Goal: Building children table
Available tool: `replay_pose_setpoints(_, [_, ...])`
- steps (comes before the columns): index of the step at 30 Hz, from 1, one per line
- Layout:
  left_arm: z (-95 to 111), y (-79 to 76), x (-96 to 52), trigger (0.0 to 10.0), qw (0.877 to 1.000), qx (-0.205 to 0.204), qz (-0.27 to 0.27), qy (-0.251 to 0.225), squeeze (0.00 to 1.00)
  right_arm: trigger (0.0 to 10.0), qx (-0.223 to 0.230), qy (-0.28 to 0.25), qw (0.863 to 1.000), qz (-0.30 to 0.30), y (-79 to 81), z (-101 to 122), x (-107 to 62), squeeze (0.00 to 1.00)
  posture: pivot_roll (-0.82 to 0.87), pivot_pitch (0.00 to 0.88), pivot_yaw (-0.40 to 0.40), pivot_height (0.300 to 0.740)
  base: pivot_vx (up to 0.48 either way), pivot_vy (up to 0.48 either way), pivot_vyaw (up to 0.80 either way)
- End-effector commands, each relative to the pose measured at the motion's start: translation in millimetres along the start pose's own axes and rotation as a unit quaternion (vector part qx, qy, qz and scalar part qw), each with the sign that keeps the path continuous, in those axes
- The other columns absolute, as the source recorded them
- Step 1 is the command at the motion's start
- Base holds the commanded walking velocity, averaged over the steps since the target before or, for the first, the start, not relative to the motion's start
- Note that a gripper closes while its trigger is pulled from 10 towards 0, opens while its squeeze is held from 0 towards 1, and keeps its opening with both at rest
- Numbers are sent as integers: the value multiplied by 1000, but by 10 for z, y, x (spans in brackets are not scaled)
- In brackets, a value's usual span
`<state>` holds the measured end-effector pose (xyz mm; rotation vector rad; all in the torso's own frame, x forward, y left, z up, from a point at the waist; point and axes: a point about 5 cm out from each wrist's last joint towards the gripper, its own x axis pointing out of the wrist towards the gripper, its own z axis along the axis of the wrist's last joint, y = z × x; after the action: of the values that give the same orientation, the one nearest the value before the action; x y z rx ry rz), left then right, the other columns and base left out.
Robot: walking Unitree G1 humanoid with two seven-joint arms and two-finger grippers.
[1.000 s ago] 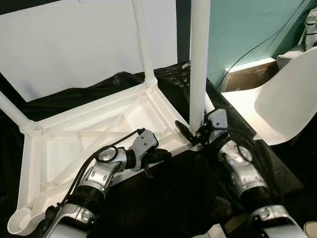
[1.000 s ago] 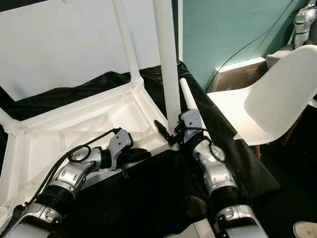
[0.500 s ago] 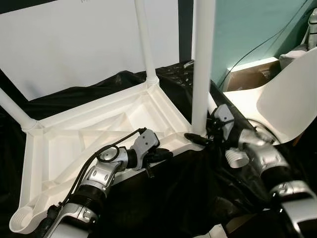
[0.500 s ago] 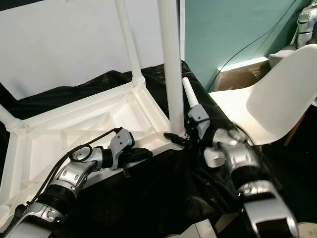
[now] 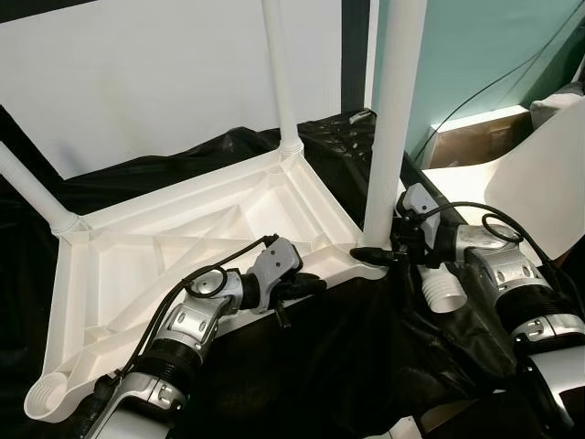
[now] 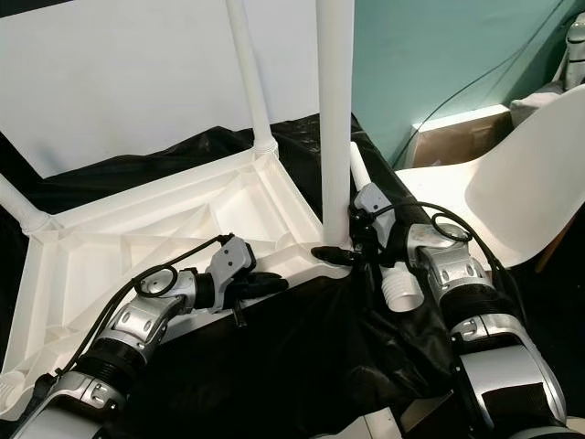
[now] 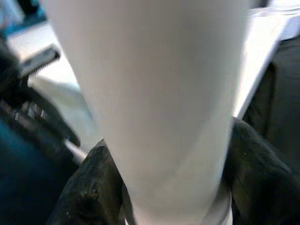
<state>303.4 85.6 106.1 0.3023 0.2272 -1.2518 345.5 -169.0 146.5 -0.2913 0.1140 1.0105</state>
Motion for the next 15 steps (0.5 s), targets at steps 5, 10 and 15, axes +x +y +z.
replay_pose_setpoints(5, [-232, -126, 23, 10000, 998, -37, -25, 38, 0, 0, 89, -107, 971, -196, 354, -13, 205, 0, -83, 0, 86, 740, 0, 0, 0])
replay_pose_setpoints(10, [-246, -139, 13, 10000, 998, -39, -27, 40, 0, 0, 103, -132, 951, -258, 480, -34, 242, 0, -85, 0, 91, 740, 0, 0, 0])
replay_pose_setpoints(15, [-249, -148, 17, 10000, 998, -39, -29, 41, 0, 0, 117, -164, 927, -315, 521, -12, 275, 0, -80, 0, 89, 740, 0, 0, 0])
